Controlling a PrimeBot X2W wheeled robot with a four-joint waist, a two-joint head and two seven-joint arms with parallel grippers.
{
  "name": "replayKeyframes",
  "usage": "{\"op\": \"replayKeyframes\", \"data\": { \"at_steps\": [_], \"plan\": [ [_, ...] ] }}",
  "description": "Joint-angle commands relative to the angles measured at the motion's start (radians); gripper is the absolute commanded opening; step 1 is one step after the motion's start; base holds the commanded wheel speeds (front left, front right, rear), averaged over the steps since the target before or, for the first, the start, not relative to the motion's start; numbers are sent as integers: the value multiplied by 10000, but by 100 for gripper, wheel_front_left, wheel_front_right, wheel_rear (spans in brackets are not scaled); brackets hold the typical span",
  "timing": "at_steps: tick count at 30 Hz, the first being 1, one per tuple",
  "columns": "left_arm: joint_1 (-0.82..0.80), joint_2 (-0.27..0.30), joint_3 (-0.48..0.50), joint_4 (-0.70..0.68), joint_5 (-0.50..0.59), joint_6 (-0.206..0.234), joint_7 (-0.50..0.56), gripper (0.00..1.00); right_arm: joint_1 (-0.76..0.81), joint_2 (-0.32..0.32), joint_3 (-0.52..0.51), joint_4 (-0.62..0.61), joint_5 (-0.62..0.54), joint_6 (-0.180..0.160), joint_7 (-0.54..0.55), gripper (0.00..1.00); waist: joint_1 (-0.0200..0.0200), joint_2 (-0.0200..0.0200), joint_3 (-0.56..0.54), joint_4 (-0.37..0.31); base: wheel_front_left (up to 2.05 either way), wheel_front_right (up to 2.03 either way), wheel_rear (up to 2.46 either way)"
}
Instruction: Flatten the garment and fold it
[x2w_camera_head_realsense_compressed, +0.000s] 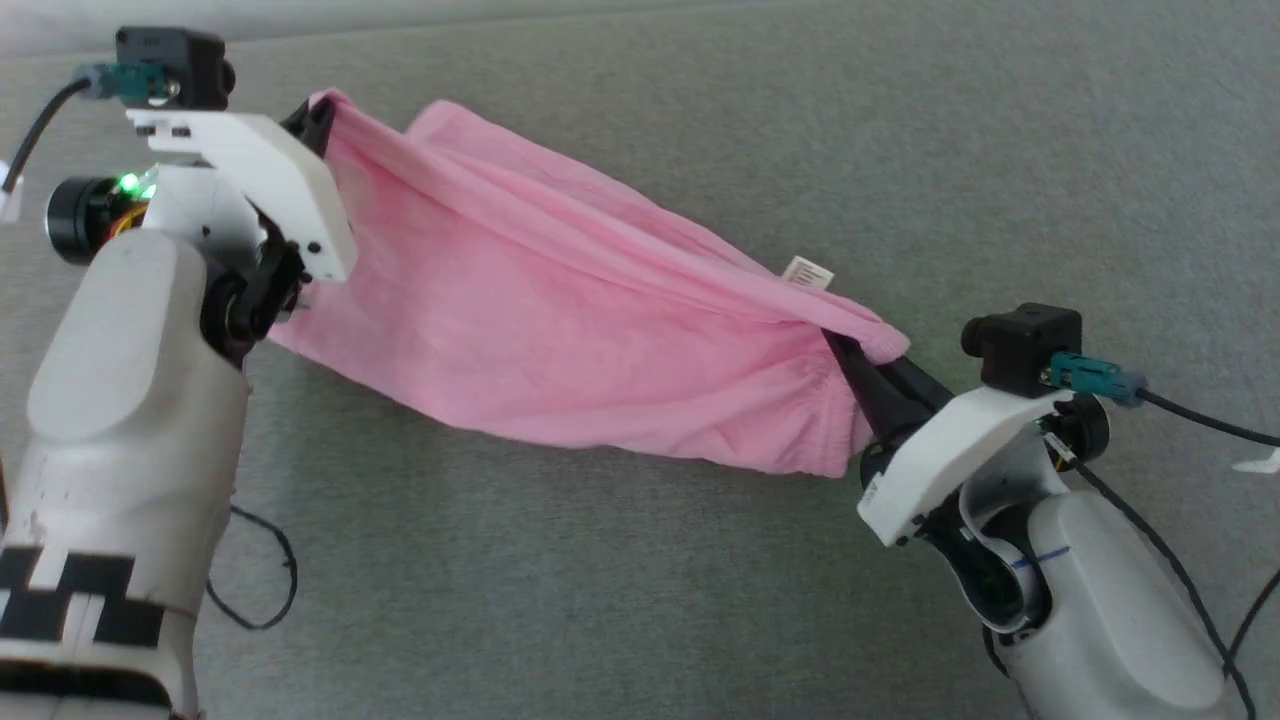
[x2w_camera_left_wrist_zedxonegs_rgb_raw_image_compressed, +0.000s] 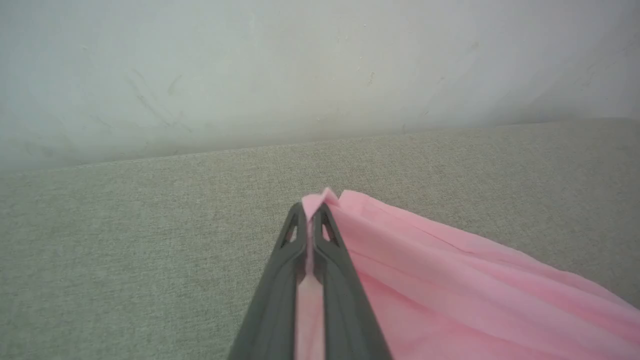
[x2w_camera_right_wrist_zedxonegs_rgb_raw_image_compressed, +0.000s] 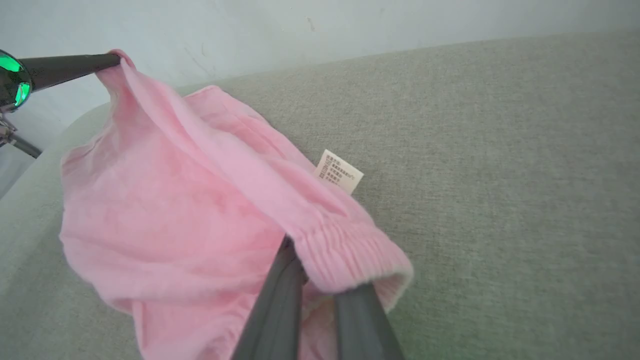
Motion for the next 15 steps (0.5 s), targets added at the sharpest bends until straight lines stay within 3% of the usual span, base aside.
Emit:
{"op": "replayKeyframes", "data": {
  "at_steps": [1, 8, 9, 10, 11, 12, 15],
  "plan": [
    [-298, -43, -72, 326, 153, -80, -155, 0, -187, 18, 47, 160, 48, -9, -151, 0, -3, 0, 489, -499, 0, 0, 0],
    [-1199, -387, -119, 2358, -40, -338, -769, 0, -588, 24, 387, 978, 163, -9, -713, 1, -3, 0, 665, -704, 0, 0, 0],
    [-1248, -442, -77, 2586, -166, -388, -810, 0, -638, -34, 496, 1058, 77, -9, -773, 35, -3, 0, 664, -720, 0, 0, 0],
    [-1275, -482, -64, 2792, -273, -437, -830, 4, -686, -132, 584, 1141, -151, -9, -858, 49, -3, 0, 657, -727, 0, 0, 0],
    [-1286, -546, -14, 2977, -444, -486, -845, 80, -707, -191, 648, 1224, -341, -9, -944, 100, -3, 0, 633, -713, 0, 0, 0],
    [-1289, -581, -22, 3122, -547, -526, -882, 100, -704, -198, 704, 1270, -442, -9, -1051, 100, -3, 0, 601, -689, 0, 0, 0],
    [-1223, -655, -46, 3340, -852, -598, -1202, 100, -610, -213, 858, 1226, -669, -9, -1417, 100, -3, 0, 415, -579, 0, 0, 0]
  ]
}}
